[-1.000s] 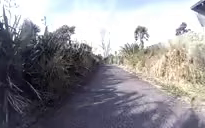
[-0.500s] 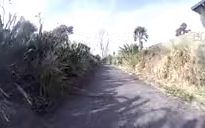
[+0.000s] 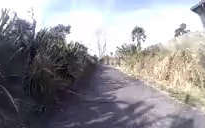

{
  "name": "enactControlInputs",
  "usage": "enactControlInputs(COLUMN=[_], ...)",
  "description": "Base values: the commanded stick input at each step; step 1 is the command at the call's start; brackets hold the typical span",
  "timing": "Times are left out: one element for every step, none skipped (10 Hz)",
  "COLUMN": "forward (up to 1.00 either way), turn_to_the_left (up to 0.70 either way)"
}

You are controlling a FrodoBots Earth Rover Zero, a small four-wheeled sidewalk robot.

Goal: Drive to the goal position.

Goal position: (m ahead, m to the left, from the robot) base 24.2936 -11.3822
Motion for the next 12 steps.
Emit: enactControlInputs(forward=[0.45,0.45,0.45,0.45,0.45,0.45,0.45,0.45,0.45,0.45,0.45,0.45], turn_to_the_left=[-0.27,-0.27,-0.27,-0.27,-0.21,-0.10,0.00,0.00,0.00,0.00,0.00,0.00])
